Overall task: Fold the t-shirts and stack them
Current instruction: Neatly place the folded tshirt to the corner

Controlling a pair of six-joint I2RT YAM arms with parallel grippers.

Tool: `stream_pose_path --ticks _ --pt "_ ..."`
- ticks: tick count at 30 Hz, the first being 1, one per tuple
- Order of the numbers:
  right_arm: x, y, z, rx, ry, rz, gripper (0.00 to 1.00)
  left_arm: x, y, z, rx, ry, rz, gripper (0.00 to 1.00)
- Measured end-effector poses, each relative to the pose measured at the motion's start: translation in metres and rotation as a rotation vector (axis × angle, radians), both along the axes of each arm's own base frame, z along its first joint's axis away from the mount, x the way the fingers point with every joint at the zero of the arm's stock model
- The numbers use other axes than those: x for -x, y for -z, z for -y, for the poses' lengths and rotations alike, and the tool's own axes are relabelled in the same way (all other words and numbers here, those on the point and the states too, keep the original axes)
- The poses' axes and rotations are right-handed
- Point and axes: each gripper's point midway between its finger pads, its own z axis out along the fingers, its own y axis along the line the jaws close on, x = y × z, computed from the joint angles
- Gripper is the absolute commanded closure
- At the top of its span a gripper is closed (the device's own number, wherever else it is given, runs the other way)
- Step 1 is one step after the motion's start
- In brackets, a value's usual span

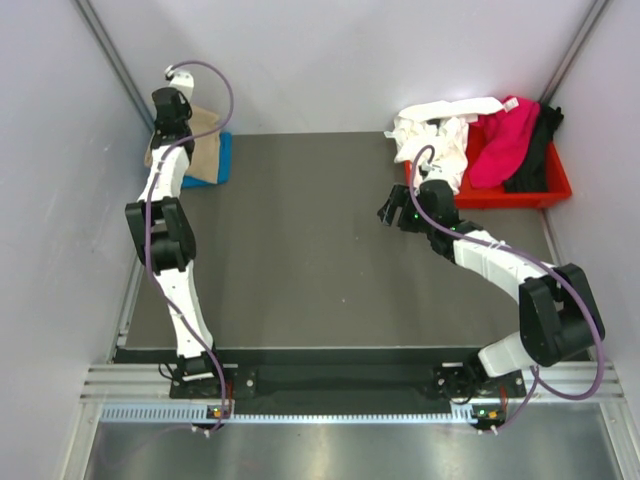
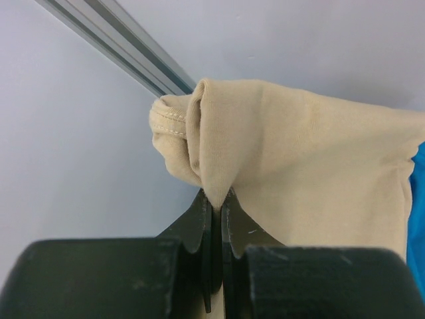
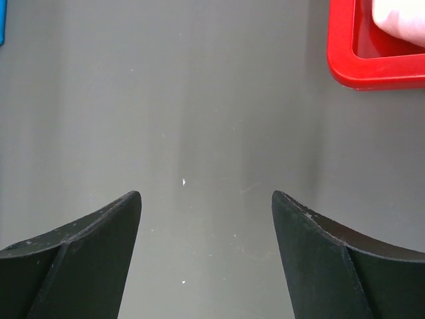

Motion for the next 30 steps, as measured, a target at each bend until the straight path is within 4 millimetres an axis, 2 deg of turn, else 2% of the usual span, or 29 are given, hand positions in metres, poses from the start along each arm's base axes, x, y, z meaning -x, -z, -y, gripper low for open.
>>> stream_pose_path --ticks 8,18,30 --pt "0.001 -0.005 0.0 -0.004 -0.001 0.009 0.21 0.005 0.008 -0.003 -0.012 -0.02 -0.021 1.0" --pt "0.004 -0.027 -0.001 -0.03 -0.011 0.057 0.2 0.015 0.011 -0.003 -0.051 -0.074 -0.021 0.98" --pt "0.011 -0.047 0.001 -0.046 -0.017 0.092 0.21 0.015 0.014 -0.002 -0.085 -0.099 -0.002 0.98"
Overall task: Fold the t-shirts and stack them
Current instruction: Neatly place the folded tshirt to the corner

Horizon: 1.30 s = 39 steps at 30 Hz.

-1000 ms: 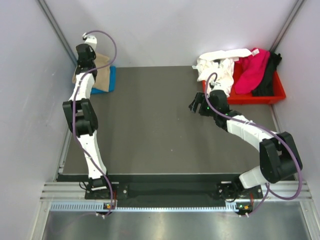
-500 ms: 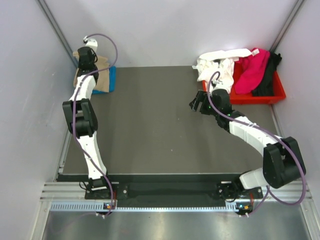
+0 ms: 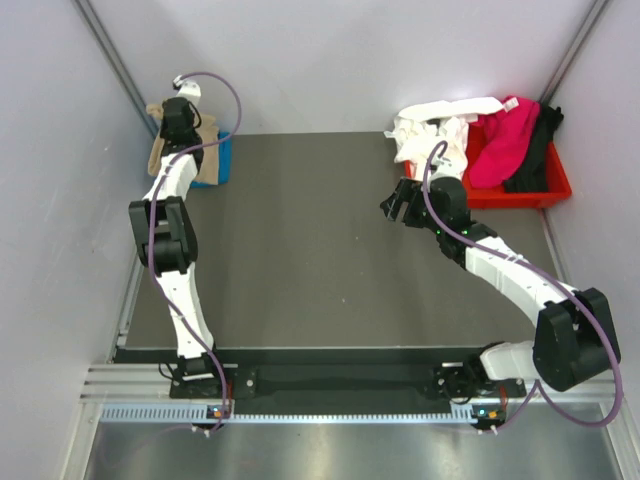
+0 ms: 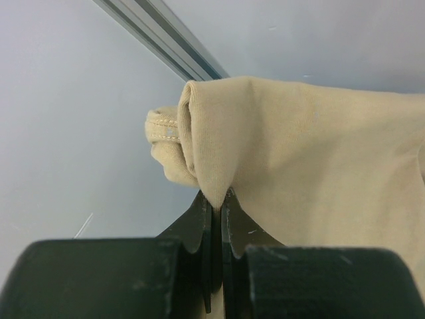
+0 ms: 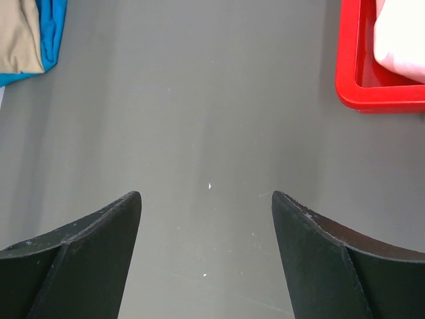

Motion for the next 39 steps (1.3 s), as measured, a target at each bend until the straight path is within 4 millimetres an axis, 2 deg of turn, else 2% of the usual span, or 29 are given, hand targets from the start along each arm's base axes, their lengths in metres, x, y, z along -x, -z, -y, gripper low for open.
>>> stream_pose_path --ticks 10,13,17,20,21,22,23,24,27,31,35,37,39 --pt "0.003 0.002 -0.001 0.005 -0.014 -0.012 0.21 -0.005 0.007 -0.014 -0.031 -0.05 0.031 0.98" --pt "0.004 0.002 -0.001 0.009 -0.018 -0.016 0.21 -0.013 0.018 -0.026 -0.032 -0.066 0.032 0.97" --pt "0.005 0.0 0.0 0.015 -0.02 -0.013 0.21 -0.015 0.039 -0.044 -0.031 -0.091 0.006 0.92" --pt "0.004 -0.006 0.0 0.011 -0.021 -0.002 0.2 -0.017 0.049 -0.055 -0.035 -0.106 -0.005 0.62" --pt "0.003 -0.009 -0.001 0.01 -0.021 0.002 0.2 -0.018 0.051 -0.059 -0.036 -0.113 -0.005 0.35" --pt "0.003 -0.01 -0.001 0.009 -0.022 0.004 0.2 -0.02 0.051 -0.063 -0.041 -0.12 -0.004 0.17" --pt "0.003 -0.012 -0.001 0.008 -0.023 0.004 0.2 -0.021 0.052 -0.067 -0.044 -0.128 -0.002 0.05" --pt "0.003 -0.012 -0.002 0.007 -0.024 0.005 0.2 -0.022 0.051 -0.07 -0.044 -0.137 0.002 0.01" --pt "0.004 -0.011 -0.003 0.005 -0.033 -0.002 0.2 -0.022 0.046 -0.073 -0.041 -0.152 0.01 0.01" --pt "0.006 -0.011 -0.005 0.001 -0.044 -0.004 0.21 -0.023 0.043 -0.067 -0.009 -0.128 0.006 0.1" --pt "0.006 -0.01 -0.005 -0.002 -0.047 -0.006 0.21 -0.016 0.06 -0.025 0.099 0.019 -0.096 0.29" --pt "0.007 -0.01 -0.006 -0.004 -0.048 -0.006 0.21 -0.018 0.067 0.007 0.186 0.119 -0.14 0.3" --pt "0.008 -0.01 -0.005 -0.007 -0.048 -0.001 0.21 -0.018 0.075 0.03 0.255 0.181 -0.171 0.28"
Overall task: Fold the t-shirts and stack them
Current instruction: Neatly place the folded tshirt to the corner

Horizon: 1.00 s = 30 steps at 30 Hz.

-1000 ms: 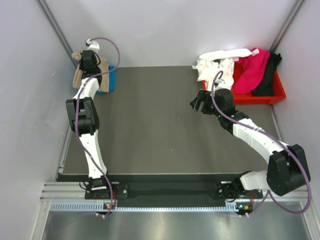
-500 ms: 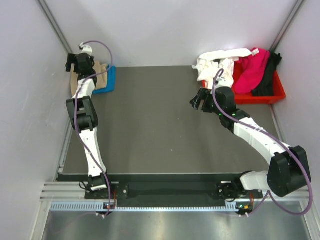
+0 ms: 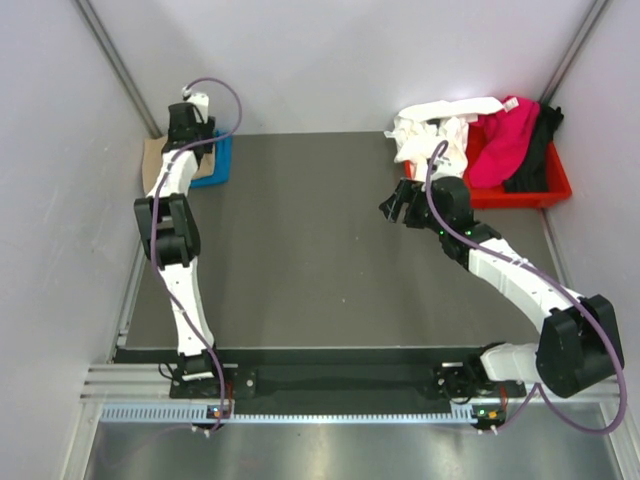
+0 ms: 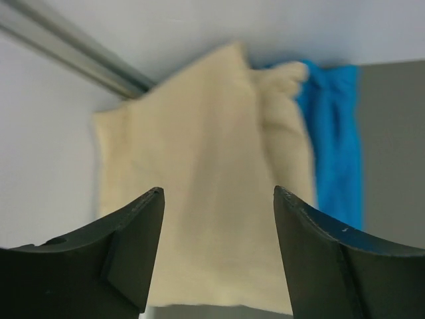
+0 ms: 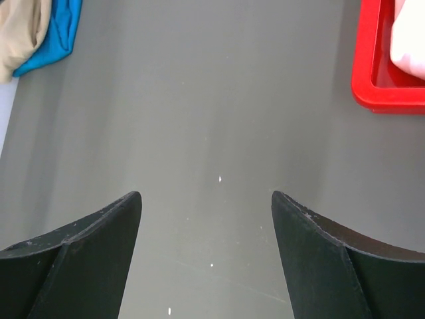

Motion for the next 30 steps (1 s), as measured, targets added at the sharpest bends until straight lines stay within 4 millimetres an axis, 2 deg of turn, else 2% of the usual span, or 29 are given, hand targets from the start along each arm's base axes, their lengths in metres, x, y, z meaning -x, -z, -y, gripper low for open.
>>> stream_pose_path --ticks 3,6,8,16,19,20,23,24,30 --pt "0.005 0.003 0.002 -0.001 -0.001 0.002 0.21 0.001 0.016 0.024 0.067 0.031 -0.05 0.26" --pt "0.01 0.01 0.004 0.005 -0.001 -0.008 0.21 -0.01 0.024 0.032 0.094 0.03 -0.06 0.3" --pt "0.012 0.014 0.005 0.01 -0.002 -0.018 0.21 -0.017 0.026 0.029 0.095 0.009 -0.049 0.33" --pt "0.013 0.017 0.005 0.012 -0.002 -0.02 0.21 -0.021 0.041 0.013 0.055 -0.056 -0.057 0.36" --pt "0.012 0.016 0.005 0.01 -0.002 -0.013 0.21 -0.02 0.056 0.009 0.039 -0.072 -0.081 0.63" --pt "0.011 0.015 0.005 0.008 -0.002 -0.011 0.21 -0.02 0.062 0.008 0.033 -0.078 -0.09 0.74" --pt "0.011 0.014 0.004 0.007 -0.002 -0.007 0.21 -0.019 0.072 0.006 0.016 -0.081 -0.11 0.96" --pt "0.011 0.014 0.004 0.006 -0.002 -0.006 0.21 -0.018 0.073 0.004 0.01 -0.084 -0.112 1.0" --pt "0.01 0.014 0.004 0.005 -0.002 -0.004 0.21 -0.016 0.079 0.007 -0.001 -0.07 -0.105 1.0"
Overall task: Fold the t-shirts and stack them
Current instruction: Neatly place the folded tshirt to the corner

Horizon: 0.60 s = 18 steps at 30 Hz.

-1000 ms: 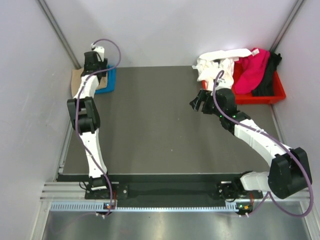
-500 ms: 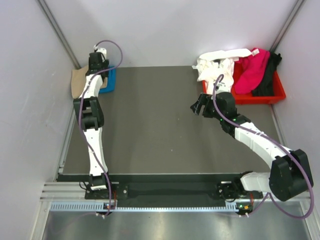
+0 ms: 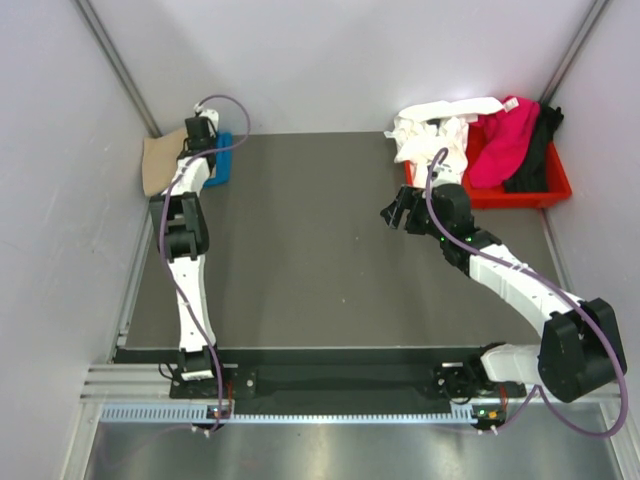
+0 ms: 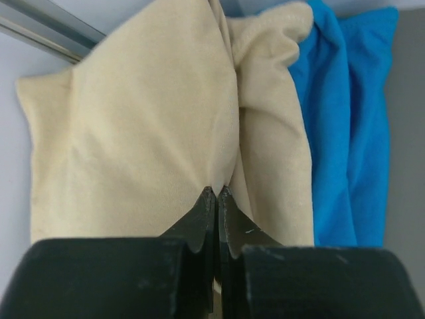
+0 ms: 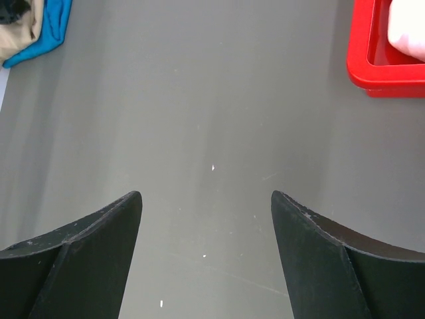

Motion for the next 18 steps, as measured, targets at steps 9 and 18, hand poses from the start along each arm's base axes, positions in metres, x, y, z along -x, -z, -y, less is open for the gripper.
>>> stream_pose_path --ticks 9,18 --pt "0.0 0.001 -0.001 -0.001 -0.005 -0.003 0.21 0.013 -0.006 0.033 -0.023 0.098 -0.005 1.0" --pt "0.0 0.001 -0.001 -0.002 -0.007 -0.002 0.21 0.024 -0.001 0.059 -0.044 0.179 -0.034 1.0"
